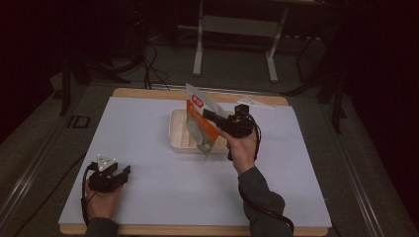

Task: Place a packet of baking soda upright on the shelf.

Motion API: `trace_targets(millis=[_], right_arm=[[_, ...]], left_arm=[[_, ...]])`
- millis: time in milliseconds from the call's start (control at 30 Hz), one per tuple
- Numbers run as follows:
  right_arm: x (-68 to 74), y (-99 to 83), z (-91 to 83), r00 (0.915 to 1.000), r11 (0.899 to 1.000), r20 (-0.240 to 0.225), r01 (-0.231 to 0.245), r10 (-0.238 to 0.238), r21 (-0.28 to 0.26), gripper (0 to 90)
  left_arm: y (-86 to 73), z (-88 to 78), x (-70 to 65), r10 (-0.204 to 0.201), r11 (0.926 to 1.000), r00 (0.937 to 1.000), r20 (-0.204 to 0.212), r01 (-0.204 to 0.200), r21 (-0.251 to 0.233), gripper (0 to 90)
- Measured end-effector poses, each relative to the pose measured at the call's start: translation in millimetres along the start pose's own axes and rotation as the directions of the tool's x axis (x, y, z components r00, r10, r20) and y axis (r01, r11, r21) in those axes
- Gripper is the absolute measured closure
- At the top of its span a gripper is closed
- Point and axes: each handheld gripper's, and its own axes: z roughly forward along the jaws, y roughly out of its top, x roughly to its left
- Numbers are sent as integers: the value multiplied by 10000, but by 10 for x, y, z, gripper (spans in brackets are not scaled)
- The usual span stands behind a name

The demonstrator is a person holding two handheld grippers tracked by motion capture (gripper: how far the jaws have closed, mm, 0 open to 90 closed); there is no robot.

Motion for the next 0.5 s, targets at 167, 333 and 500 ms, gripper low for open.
trace_targets(millis=[167,333,500], right_arm=[[-10,9,22,9995,9998,288,-88,94,-202,900],[-33,12,58,9981,9989,542,-267,287,-377,900],[-58,15,93,9964,9974,660,-494,528,-529,900]], left_arm=[[2,-3,-16,164,9999,9998,-132,-164,11,498],[4,-9,-11,132,9999,9998,-140,-132,-48,497],[7,-15,-12,141,9998,9998,-168,-143,-122,497]])
